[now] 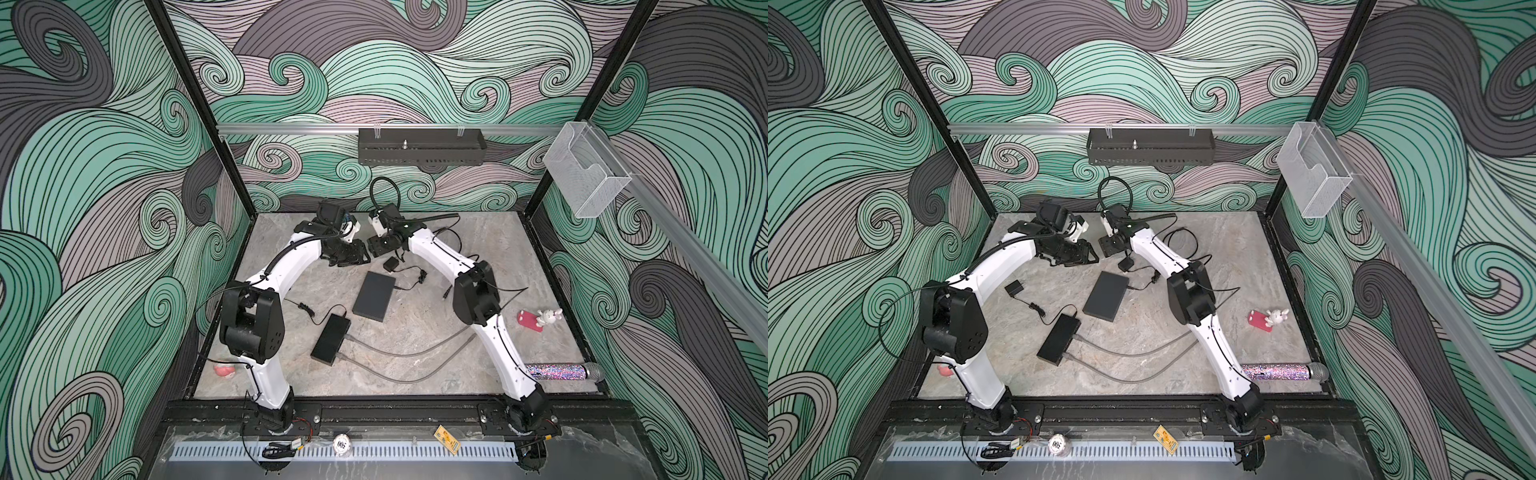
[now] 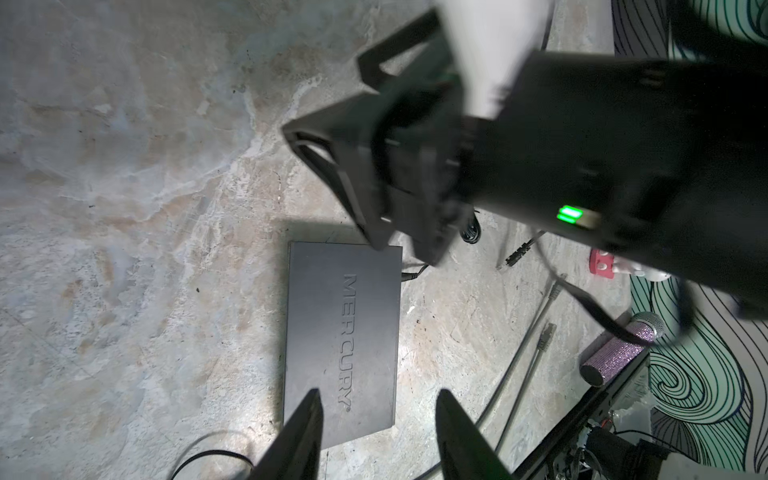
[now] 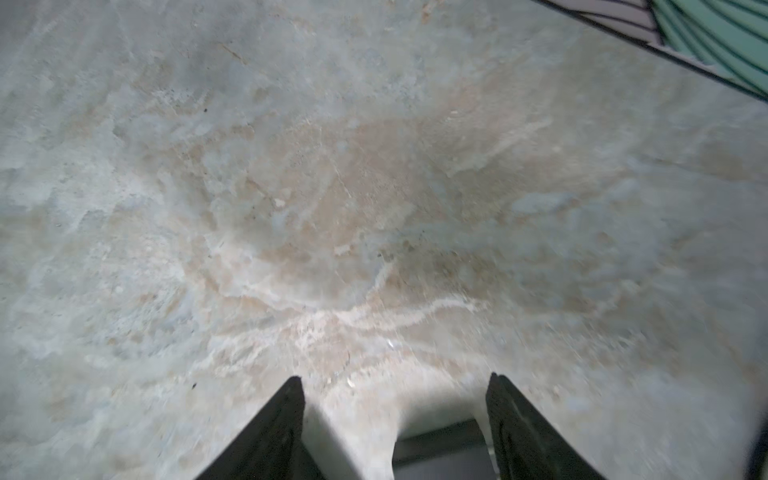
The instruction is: Insert the plug into the switch port
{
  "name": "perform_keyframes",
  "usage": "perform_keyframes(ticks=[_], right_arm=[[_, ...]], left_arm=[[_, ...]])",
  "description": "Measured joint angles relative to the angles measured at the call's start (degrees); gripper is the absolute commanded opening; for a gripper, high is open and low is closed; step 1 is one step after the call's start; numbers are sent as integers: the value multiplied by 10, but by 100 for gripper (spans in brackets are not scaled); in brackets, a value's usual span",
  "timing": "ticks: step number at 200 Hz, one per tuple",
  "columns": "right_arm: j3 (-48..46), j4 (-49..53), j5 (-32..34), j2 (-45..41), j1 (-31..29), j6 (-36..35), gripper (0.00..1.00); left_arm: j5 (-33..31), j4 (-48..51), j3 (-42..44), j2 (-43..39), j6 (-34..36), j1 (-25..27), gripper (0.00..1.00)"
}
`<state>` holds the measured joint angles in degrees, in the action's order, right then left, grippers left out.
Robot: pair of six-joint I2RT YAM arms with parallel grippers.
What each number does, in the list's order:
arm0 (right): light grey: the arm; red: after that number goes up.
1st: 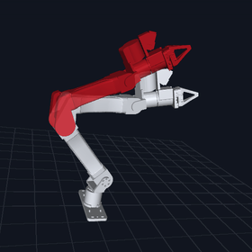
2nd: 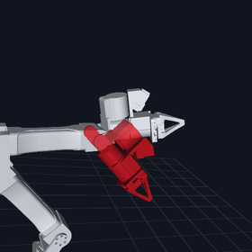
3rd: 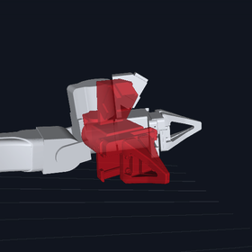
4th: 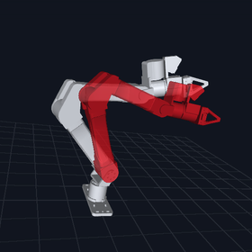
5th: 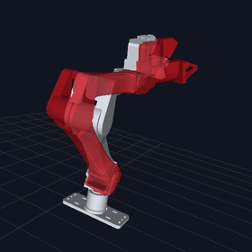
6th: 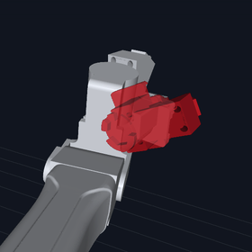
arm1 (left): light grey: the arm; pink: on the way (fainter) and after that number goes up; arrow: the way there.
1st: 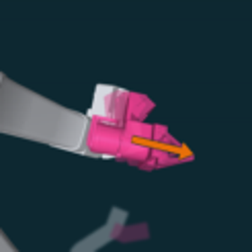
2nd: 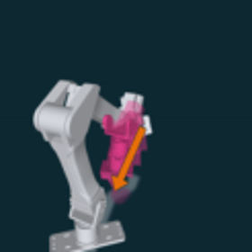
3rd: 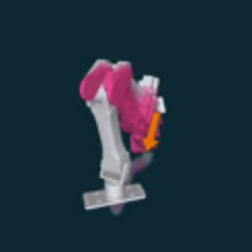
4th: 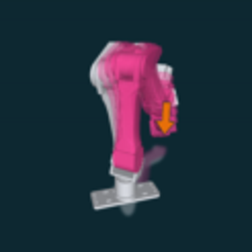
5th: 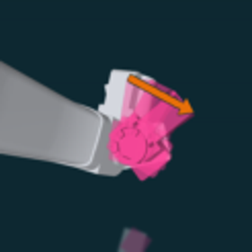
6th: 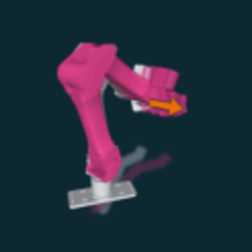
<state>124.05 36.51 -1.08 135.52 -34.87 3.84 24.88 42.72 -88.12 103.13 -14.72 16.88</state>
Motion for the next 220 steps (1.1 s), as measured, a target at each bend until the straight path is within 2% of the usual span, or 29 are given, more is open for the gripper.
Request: perform_keyframes(ticks=[15,34,58,90,130,164,220], right_arm=[[-141,-30,2,-124,6,25,69],[-280,-64,-16,-258,14,76,64],[-391,-105,-73,-337,22,134,59],[-455,-126,-151,-294,19,180,58],[-438,-134,-207,-209,18,189,58],[-396,-137,-220,-167,18,182,58],[-353,-134,-222,-139,18,172,58]], left_arm=[[0,-5,6,11,-5,0,34],[0,-7,9,35,-12,0,33],[-10,-10,24,63,-18,0,34],[-14,-15,60,70,-35,0,35],[-14,-33,165,54,-54,0,36],[0,-55,212,34,-71,0,36],[10,-76,224,29,-79,0,36]])
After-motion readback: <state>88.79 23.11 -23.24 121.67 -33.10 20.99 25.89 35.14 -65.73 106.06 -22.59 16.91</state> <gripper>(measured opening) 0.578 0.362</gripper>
